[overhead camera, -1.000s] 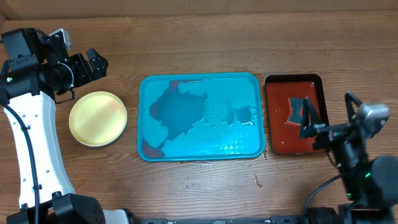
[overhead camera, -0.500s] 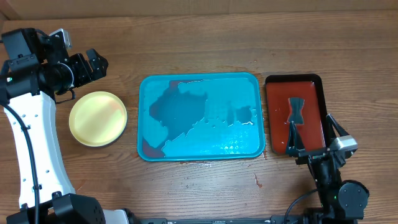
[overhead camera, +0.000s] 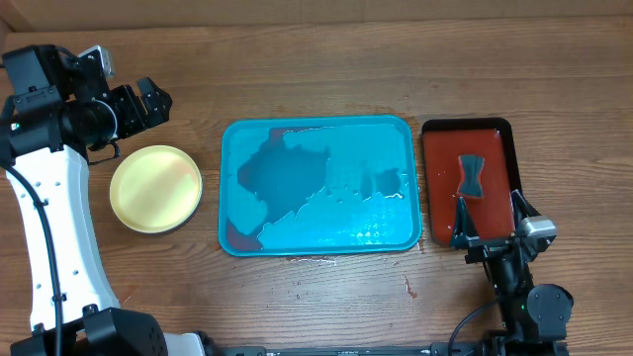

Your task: Clean dirty plates on tray and stack at the side

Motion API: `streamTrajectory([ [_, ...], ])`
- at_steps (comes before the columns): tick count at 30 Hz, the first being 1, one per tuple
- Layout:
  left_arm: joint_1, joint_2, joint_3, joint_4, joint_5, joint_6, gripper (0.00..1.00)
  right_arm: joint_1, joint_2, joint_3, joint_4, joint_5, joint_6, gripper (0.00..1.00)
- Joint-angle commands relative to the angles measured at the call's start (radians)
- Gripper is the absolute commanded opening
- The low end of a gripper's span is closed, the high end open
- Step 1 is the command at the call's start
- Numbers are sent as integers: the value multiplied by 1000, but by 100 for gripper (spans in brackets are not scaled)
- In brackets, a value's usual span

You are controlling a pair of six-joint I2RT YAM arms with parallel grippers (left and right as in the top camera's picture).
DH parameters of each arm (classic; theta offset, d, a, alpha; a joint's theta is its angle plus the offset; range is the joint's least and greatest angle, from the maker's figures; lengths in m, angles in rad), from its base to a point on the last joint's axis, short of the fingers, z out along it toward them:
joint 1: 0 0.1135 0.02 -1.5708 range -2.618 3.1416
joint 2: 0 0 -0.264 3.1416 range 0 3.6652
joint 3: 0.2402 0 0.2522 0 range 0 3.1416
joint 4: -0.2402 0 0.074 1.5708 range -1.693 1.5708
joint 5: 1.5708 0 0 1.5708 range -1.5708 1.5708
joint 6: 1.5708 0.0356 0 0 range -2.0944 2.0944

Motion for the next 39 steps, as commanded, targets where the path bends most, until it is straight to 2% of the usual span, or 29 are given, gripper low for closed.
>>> streamTrajectory([
  [1,-4,8,9,2,7,14,100,8,-12,-11,-42,10,1,100],
  [32,-5,-2,-2,2,7,14,100,8,-11,-11,-39,10,0,100],
  [37,-18,-69,-31,1,3,17,100,8,-11,-11,-39,10,0,100],
  [39,-29,-140,-60,-19,-69,22,100,8,-11,-11,-39,10,0,100],
])
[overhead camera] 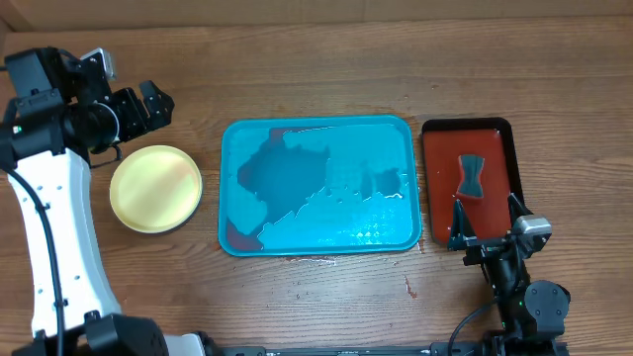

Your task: Clean dirty plates on tray and stack at the side

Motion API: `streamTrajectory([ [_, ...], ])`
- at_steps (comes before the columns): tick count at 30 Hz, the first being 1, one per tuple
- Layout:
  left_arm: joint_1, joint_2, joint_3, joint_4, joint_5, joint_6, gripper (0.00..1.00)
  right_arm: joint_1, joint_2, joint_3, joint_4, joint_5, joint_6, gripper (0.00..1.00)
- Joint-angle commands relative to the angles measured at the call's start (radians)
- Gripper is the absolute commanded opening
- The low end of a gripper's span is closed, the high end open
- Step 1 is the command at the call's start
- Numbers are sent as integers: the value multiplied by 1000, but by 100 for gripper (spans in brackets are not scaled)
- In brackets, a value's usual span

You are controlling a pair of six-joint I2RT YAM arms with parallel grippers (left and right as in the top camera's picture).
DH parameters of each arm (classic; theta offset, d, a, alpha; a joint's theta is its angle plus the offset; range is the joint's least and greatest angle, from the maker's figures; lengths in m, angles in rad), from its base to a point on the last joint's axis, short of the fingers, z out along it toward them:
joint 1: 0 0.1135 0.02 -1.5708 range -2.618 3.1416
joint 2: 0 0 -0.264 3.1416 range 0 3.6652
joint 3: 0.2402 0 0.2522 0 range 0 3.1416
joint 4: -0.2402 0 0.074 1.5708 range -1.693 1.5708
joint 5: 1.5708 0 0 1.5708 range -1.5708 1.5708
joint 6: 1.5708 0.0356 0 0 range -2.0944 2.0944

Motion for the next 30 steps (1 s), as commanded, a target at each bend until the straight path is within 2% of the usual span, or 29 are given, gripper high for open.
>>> streamTrajectory([
  [1,-27,-143,-48,-26,-92,22,100,7,-12,-11,4,10,0,100],
  [8,-125,-402,-230,-14,-299,37,100,7,-12,-11,4,10,0,100],
  [10,-146,-485,-325,76,-327,48,100,7,-12,-11,4,10,0,100],
  [16,-160,-793,-716,481,-317,90,100,7,-12,-11,4,10,0,100],
  [22,-158,-1077,-1051,775,-315,167,100,7,-12,-11,4,10,0,100],
  [26,-158,-1237,-1212,867,-286,263,100,7,-12,-11,4,10,0,100],
  [30,-158,-1364,-1318,888,-259,373,100,7,-12,-11,4,10,0,100],
])
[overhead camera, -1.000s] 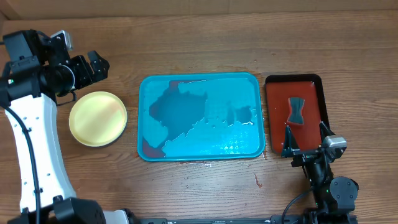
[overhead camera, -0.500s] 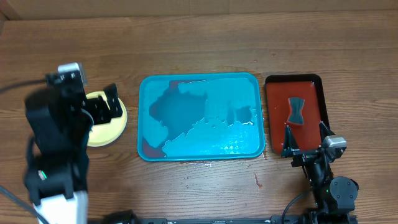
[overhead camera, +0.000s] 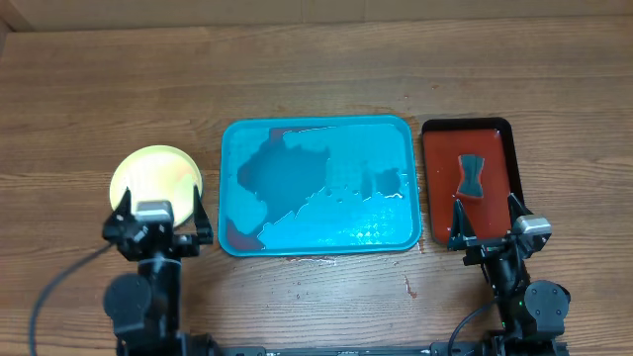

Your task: Clean dirty plates on tray and stack at the side

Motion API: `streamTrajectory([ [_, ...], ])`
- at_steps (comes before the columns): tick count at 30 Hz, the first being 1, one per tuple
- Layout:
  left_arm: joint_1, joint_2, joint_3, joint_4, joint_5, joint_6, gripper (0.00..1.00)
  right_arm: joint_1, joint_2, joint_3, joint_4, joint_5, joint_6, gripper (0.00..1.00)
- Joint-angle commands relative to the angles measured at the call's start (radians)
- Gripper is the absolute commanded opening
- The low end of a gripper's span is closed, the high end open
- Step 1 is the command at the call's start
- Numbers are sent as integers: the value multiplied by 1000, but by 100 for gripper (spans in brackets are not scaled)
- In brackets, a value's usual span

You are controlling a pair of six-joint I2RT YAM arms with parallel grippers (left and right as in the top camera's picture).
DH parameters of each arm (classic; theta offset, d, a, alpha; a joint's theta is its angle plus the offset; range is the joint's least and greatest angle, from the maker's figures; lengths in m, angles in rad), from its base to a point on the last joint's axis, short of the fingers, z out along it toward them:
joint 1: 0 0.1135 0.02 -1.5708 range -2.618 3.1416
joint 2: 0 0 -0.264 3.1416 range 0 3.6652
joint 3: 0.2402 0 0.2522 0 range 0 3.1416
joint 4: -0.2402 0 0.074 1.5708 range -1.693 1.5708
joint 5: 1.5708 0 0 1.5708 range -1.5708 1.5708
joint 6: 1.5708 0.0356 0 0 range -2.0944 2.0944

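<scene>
A single yellow plate (overhead camera: 153, 174) lies on the table left of the blue tray (overhead camera: 237, 148). The tray holds no plates, and its floor shows wet patches. My left gripper (overhead camera: 162, 210) rests at the plate's near edge with its fingers spread and nothing between them. On the right, a dark sponge (overhead camera: 472, 175) lies in the red tray (overhead camera: 440, 188). My right gripper (overhead camera: 485, 220) stands open at that tray's front edge, short of the sponge.
Both arm bases sit at the table's front edge, left and right. Small drops of liquid lie on the wood just in front of the blue tray (overhead camera: 407, 287).
My left arm was raised at the far left with its gripper behind the plate. It now sits folded at the front, gripper at the plate's near edge. The plate, sponge and right arm have not moved.
At both earlier moments my left arm stretched up the left side, its gripper just beyond the yellow plate, which lay beside the plateless tray. The gripper shifted slightly between them. Now the arm is folded at the front, and everything else stayed put.
</scene>
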Motion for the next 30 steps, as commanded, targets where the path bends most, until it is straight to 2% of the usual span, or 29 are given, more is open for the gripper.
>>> streamTrajectory([
  [1,-5,-104,-82,12,30,154,100,7,-11,-11,5,10,1,100],
  [10,-5,-241,-224,20,22,183,100,7,-11,-11,5,10,1,100],
  [18,-6,-254,-282,19,23,272,100,7,-11,-11,5,10,1,100],
  [22,-6,-254,-296,30,18,172,100,7,-11,-11,5,10,1,100],
  [30,-5,-252,-295,30,18,170,100,7,-11,-11,5,10,1,100],
])
